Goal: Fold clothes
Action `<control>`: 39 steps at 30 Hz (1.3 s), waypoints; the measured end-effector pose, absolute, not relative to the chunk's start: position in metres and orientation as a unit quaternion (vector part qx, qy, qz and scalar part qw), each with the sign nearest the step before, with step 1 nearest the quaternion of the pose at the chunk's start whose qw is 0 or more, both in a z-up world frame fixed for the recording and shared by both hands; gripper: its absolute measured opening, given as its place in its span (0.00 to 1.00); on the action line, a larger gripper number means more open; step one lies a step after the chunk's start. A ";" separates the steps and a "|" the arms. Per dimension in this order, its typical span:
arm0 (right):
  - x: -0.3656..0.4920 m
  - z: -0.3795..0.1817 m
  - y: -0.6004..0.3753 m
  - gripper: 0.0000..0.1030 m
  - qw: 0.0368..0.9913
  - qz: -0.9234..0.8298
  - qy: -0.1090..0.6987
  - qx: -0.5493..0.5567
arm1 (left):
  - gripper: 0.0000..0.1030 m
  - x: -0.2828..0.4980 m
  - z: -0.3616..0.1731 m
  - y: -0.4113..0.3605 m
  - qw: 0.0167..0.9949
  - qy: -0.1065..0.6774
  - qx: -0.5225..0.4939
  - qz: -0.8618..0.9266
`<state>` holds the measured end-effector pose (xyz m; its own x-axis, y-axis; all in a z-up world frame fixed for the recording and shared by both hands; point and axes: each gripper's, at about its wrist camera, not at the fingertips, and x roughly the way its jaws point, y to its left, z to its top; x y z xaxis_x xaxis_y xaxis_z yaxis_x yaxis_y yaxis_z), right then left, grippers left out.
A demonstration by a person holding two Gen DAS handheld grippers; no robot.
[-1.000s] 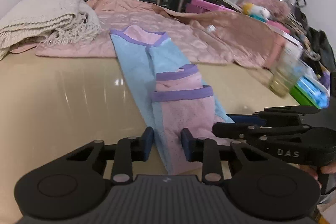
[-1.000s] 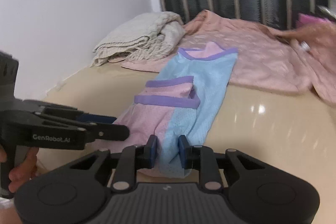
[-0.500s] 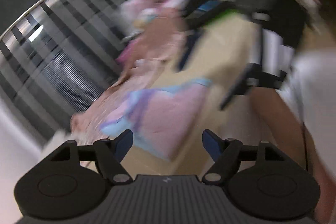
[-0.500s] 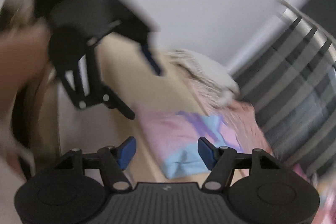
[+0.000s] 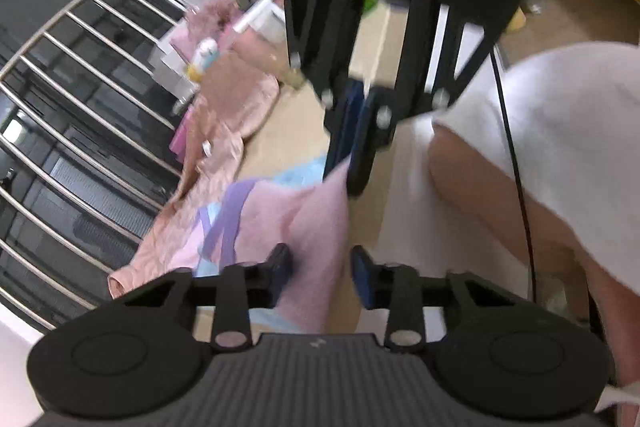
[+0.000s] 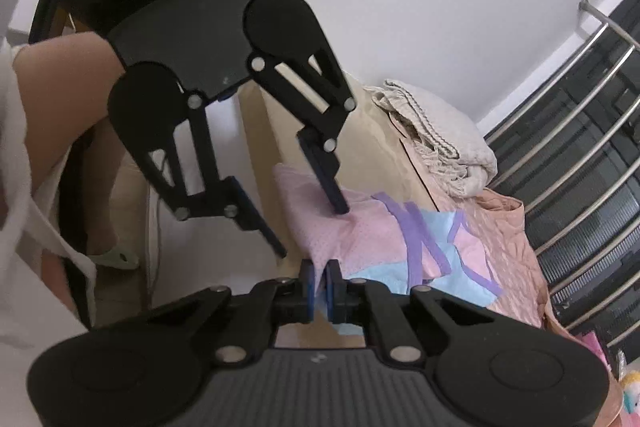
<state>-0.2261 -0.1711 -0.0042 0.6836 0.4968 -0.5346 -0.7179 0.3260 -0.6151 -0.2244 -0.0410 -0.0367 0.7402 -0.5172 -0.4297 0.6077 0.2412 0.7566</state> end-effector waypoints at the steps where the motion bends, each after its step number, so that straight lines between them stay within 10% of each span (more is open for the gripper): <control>1: -0.227 -0.005 -0.171 0.09 0.803 0.376 0.121 -0.446 | 0.29 -0.223 -0.037 -0.040 0.786 0.047 0.501 -0.359; 4: -0.232 -0.022 -0.167 0.36 0.784 0.365 0.088 -0.495 | 0.28 -0.218 -0.038 -0.038 0.786 0.052 0.498 -0.362; 8: -0.229 -0.036 -0.161 0.07 0.774 0.336 0.065 -0.533 | 0.18 -0.217 -0.034 -0.034 0.787 0.062 0.490 -0.369; 23: -0.077 0.104 -0.230 0.05 0.808 0.485 0.243 -0.230 | 0.07 -0.054 0.088 -0.007 0.794 0.282 0.202 -0.499; 29: 0.008 0.066 -0.217 0.16 0.849 0.387 0.294 -0.207 | 0.42 0.053 0.041 0.006 0.835 0.384 0.017 -0.394; 39: -0.045 0.053 -0.254 0.36 0.901 0.337 0.266 -0.055 | 0.58 -0.018 0.053 0.011 0.899 0.335 -0.010 -0.281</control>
<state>-0.0446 -0.2539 0.0534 0.6313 0.5780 -0.5170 -0.6370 0.7667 0.0794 -0.0178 0.0111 0.0532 0.6171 -0.5118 -0.5977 0.4986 0.8420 -0.2062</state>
